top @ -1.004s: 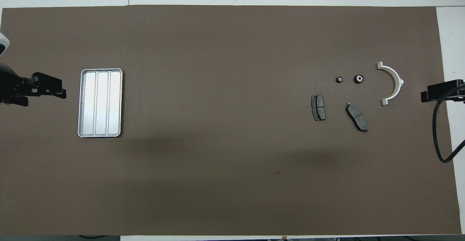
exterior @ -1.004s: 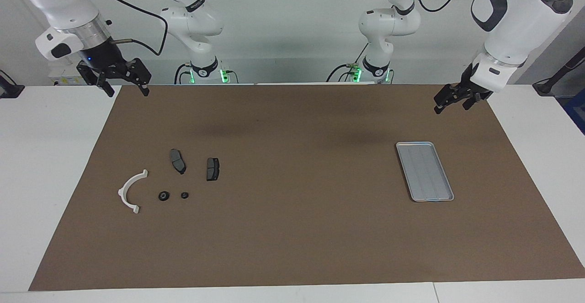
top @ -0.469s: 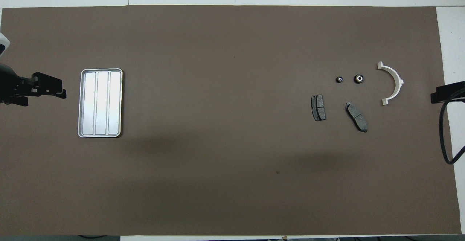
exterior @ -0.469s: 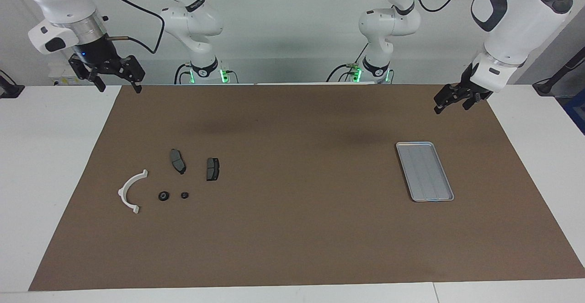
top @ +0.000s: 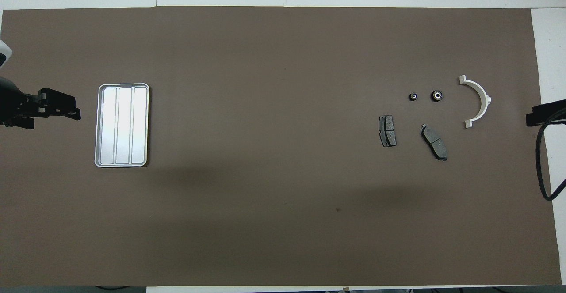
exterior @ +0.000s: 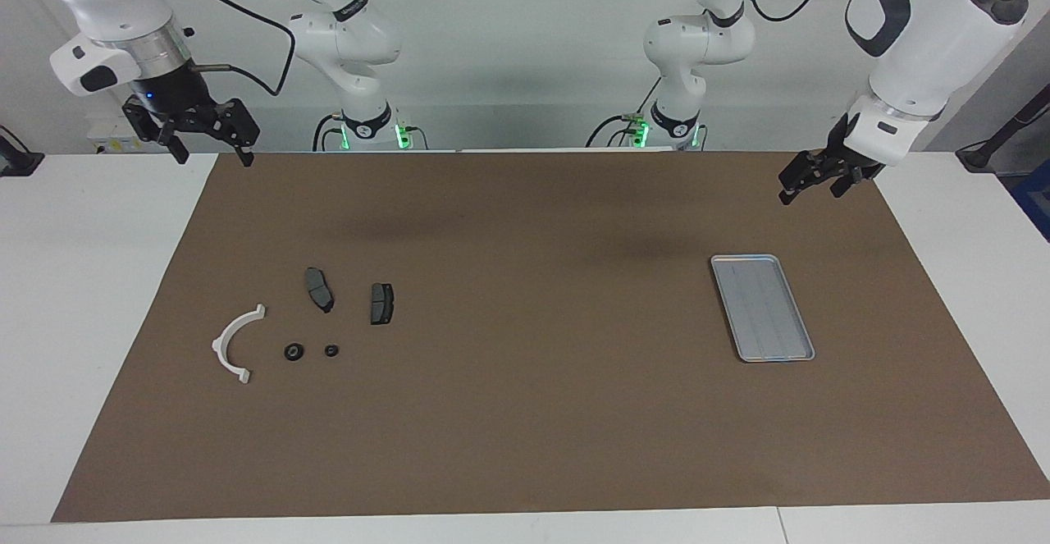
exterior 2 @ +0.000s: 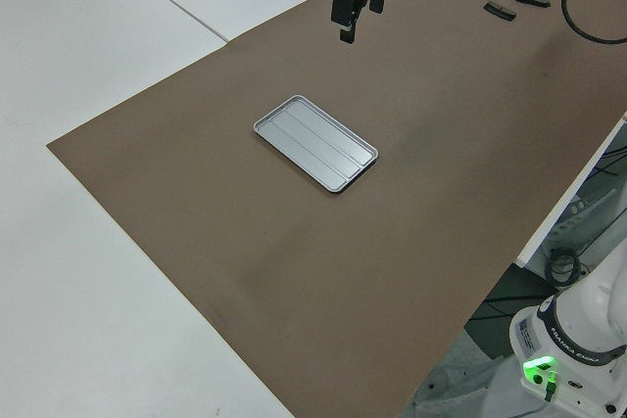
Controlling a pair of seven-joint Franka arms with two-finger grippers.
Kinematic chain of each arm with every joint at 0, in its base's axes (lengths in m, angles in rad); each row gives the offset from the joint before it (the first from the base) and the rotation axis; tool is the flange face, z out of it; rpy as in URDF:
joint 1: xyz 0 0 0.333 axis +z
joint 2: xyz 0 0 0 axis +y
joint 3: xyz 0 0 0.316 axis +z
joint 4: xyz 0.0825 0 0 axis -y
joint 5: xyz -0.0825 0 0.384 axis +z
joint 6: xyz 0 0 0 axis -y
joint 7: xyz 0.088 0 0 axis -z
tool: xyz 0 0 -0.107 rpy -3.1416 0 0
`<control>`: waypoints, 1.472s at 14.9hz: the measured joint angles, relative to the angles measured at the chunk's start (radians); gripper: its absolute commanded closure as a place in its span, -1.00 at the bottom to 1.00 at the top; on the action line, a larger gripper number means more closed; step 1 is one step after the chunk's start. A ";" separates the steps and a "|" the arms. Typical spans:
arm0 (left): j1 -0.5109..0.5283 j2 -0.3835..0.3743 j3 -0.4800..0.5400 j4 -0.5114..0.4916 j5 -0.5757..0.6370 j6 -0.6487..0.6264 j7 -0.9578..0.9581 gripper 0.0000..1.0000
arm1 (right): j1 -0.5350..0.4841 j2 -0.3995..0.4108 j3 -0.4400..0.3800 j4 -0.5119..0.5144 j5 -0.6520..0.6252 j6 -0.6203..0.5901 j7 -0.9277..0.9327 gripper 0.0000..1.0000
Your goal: Place bearing gear from tray to pile
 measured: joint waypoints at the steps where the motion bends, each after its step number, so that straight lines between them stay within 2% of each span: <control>1: 0.000 0.000 0.000 0.000 0.000 0.000 0.000 -1.00 | 0.000 0.000 0.000 0.000 0.000 0.000 0.000 -1.00; 22: 0.000 -0.009 0.003 0.007 0.004 -0.064 0.000 -1.00 | 0.004 -0.002 0.007 0.000 0.002 -0.007 0.002 -1.00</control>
